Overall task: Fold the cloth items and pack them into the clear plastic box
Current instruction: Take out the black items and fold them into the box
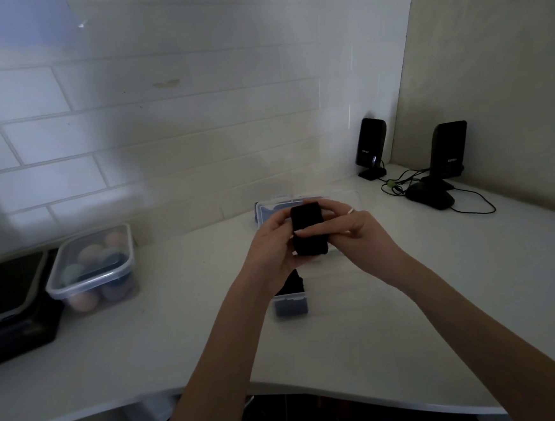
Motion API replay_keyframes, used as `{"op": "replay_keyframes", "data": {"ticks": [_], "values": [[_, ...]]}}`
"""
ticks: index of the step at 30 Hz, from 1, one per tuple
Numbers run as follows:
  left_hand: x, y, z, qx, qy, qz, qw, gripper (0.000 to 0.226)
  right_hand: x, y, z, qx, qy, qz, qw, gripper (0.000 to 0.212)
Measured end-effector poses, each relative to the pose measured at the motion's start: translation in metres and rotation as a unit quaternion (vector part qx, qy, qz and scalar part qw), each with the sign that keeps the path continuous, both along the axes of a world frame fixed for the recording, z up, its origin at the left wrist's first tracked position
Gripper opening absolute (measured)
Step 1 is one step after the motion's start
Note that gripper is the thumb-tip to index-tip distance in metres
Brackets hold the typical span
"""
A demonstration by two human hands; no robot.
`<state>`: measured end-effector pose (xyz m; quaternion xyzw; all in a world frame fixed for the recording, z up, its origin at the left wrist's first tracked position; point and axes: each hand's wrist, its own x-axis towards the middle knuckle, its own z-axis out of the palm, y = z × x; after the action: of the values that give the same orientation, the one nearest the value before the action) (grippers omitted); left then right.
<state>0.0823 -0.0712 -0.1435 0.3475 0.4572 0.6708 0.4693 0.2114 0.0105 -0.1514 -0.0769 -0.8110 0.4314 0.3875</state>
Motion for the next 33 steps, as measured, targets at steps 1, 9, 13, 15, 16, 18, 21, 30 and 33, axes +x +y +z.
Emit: {"op": "replay_keyframes", "data": {"ticks": [1,9,13,15,16,18,21,30,33], "values": [[0.0,-0.001,0.001,0.003,-0.014,-0.006,1.0,0.029,0.0,0.0,-0.001,0.005,0.0,-0.005,1.0,0.03],[-0.003,-0.005,-0.003,0.013,0.099,-0.061,0.993,0.035,0.01,-0.002,0.003,-0.139,-0.007,0.025,0.99,0.044],[-0.003,-0.007,-0.004,-0.003,0.186,-0.025,0.982,0.05,0.014,-0.002,0.011,-0.272,0.042,0.049,0.96,0.035],[-0.001,-0.007,-0.005,-0.004,0.208,-0.013,0.978,0.056,0.014,-0.001,0.013,-0.204,-0.002,-0.013,0.979,0.029],[0.0,-0.007,-0.006,-0.001,0.213,-0.012,0.977,0.057,0.013,-0.001,0.014,-0.154,-0.035,-0.051,0.986,0.027],[-0.001,-0.008,-0.007,0.003,0.224,-0.006,0.974,0.058,0.01,-0.003,0.016,-0.088,-0.085,-0.086,0.989,0.021],[-0.001,-0.008,-0.01,0.001,0.245,0.012,0.969,0.058,0.009,-0.004,0.016,-0.078,-0.109,-0.086,0.987,0.017],[0.005,-0.007,-0.011,-0.019,0.452,0.063,0.89,0.007,0.005,-0.007,0.013,-0.082,-0.027,-0.158,0.984,0.011],[0.002,-0.009,-0.013,-0.009,0.448,0.076,0.891,0.011,0.013,-0.006,0.016,-0.097,-0.037,-0.104,0.989,0.021]]}}
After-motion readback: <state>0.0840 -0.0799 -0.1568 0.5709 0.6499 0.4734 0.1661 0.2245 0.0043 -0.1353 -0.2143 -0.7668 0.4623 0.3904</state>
